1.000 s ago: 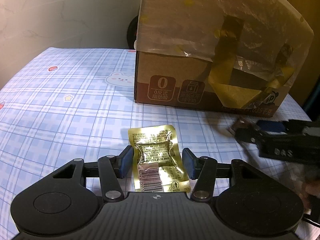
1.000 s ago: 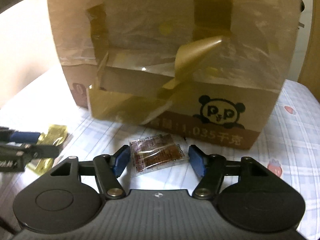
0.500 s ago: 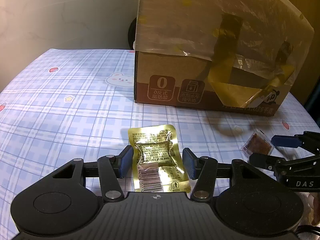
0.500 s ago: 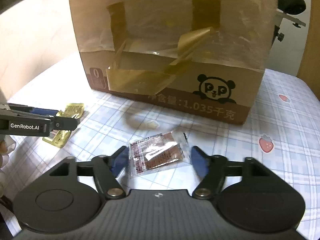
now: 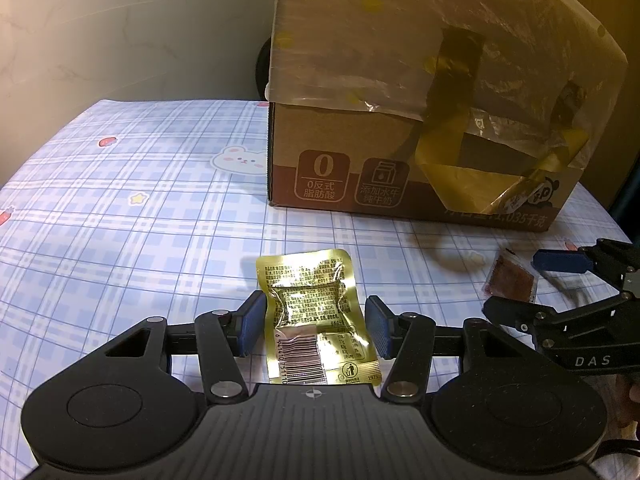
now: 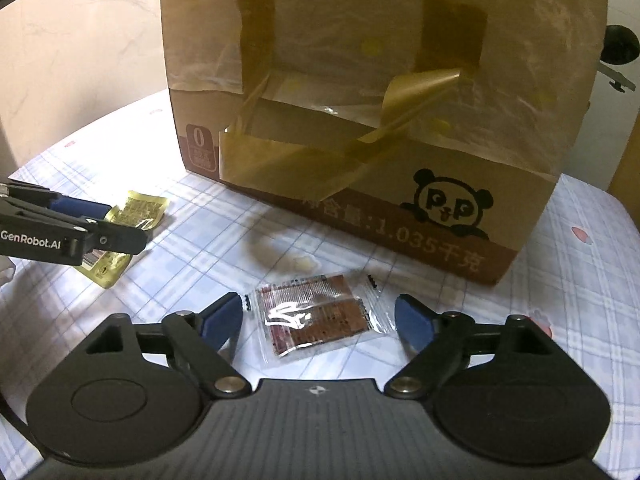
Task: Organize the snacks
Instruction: 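Grasp the clear brown jerky packet with the right tool while the left tool holds the gold packet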
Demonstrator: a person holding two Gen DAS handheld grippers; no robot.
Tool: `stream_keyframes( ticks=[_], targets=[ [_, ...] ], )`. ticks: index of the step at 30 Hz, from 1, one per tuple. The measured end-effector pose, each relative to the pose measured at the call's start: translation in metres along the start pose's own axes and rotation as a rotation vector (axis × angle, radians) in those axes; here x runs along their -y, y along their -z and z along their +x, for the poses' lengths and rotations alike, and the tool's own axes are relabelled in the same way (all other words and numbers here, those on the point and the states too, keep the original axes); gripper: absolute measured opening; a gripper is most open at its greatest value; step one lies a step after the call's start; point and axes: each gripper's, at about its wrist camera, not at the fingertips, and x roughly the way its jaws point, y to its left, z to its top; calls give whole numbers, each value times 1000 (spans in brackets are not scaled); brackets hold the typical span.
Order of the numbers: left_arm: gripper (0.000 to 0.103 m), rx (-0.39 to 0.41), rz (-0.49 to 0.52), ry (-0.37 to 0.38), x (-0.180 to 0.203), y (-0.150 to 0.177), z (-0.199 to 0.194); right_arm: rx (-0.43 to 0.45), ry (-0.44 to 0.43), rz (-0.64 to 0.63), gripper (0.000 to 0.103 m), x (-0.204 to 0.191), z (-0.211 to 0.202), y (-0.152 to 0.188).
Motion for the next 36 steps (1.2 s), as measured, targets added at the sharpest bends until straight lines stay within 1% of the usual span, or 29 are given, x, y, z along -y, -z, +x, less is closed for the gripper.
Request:
stream_keyframes(
  ticks=[4, 9, 11, 15, 17, 22, 28, 33, 36],
  targets=[
    [57, 1, 7, 4, -2, 0, 0, 5, -20, 18, 88, 3, 2, 1],
    [57, 2, 17, 5, -4, 0, 0, 11, -24, 22, 88, 3, 1, 2],
    [57, 1, 19, 8, -5, 0, 0, 15, -26, 19, 86, 1, 0, 2],
    [57, -1, 22, 12, -6, 0, 0, 30, -38, 1, 75, -3, -4, 4],
    [57, -2, 26, 11, -5, 0, 0, 35, -39, -7, 74, -5, -5, 5],
    [57, -3, 35, 10, -4, 0, -1, 43, -71, -1, 72, -3, -7, 6],
    [56, -5, 26, 18, -6, -1, -2, 47, -82, -28, 72, -9, -7, 7],
    [53, -13, -9, 37, -10, -1, -5, 73, -78, 3, 71, -5, -11, 9],
    [52, -16, -7, 38, -9, 1, -8, 83, -76, 23, 71, -2, -13, 9]
  ],
)
